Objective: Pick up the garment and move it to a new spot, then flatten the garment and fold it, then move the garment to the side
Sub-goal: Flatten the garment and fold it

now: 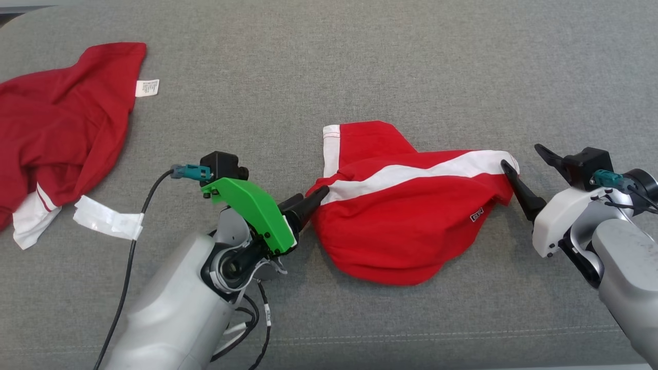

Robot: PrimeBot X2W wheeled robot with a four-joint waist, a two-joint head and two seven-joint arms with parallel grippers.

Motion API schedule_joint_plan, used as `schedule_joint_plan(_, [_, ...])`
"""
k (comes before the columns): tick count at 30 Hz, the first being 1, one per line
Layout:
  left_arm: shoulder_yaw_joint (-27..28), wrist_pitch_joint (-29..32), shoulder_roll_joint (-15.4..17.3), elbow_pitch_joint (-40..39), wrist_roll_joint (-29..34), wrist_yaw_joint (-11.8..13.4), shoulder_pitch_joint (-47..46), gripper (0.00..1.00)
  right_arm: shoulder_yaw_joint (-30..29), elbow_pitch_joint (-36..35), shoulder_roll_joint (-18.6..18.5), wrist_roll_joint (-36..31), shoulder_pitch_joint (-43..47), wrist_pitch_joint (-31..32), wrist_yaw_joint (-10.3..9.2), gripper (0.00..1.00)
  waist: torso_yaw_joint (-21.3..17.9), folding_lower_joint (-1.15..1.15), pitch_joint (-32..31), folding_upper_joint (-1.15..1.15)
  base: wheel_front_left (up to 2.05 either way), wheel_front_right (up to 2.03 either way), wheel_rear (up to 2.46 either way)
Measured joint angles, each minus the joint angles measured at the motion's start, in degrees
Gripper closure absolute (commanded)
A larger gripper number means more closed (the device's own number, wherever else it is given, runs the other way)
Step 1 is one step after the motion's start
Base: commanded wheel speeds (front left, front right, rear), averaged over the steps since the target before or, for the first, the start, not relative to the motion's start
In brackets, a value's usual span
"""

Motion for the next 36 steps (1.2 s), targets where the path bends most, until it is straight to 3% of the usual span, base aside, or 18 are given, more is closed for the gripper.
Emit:
schedule_joint_plan(11, [-0.81,2.78,-0.1,-0.23,-3.08,-1.43,0.03,0.0,0.0,0.0,-0.27,0.2,0.0,0.0,0.0,0.0,0.66,0.0,-0.4,0.0,0.0,0.0,0.0])
schedule_joint_plan(28, [-3.46,2.67,-0.12,1.89,-1.41,-1.63,0.06,0.0,0.46,-0.18,-0.24,0.44,0.0,-0.08,0.0,0.0,0.28,0.0,-0.29,0.0,0.0,0.0,0.0])
schedule_joint_plan(29, [-3.47,2.41,-0.12,2.04,-1.41,-1.63,0.06,0.07,0.48,-0.2,-0.22,0.44,0.0,-0.08,0.0,0.0,0.2,0.0,-0.28,0.0,0.0,0.0,0.0])
schedule_joint_plan(31, [-3.41,1.89,-0.12,2.23,-1.41,-1.63,0.05,0.08,0.57,-0.25,-0.19,0.44,0.0,-0.08,0.0,0.0,0.04,0.0,-0.28,0.0,0.0,0.0,0.0])
schedule_joint_plan(33, [-3.35,1.56,-0.13,2.37,-1.35,-1.63,0.04,0.0,0.63,-0.29,-0.19,0.44,0.0,-0.08,0.0,0.0,-0.13,0.0,-0.31,0.0,0.0,0.0,0.0])
schedule_joint_plan(36, [-3.04,0.9,-0.13,2.8,-1.13,-1.63,-0.01,0.0,0.75,-0.29,-0.14,0.45,0.0,-0.08,0.0,0.0,-0.36,0.0,-0.5,0.0,0.0,0.0,0.0])
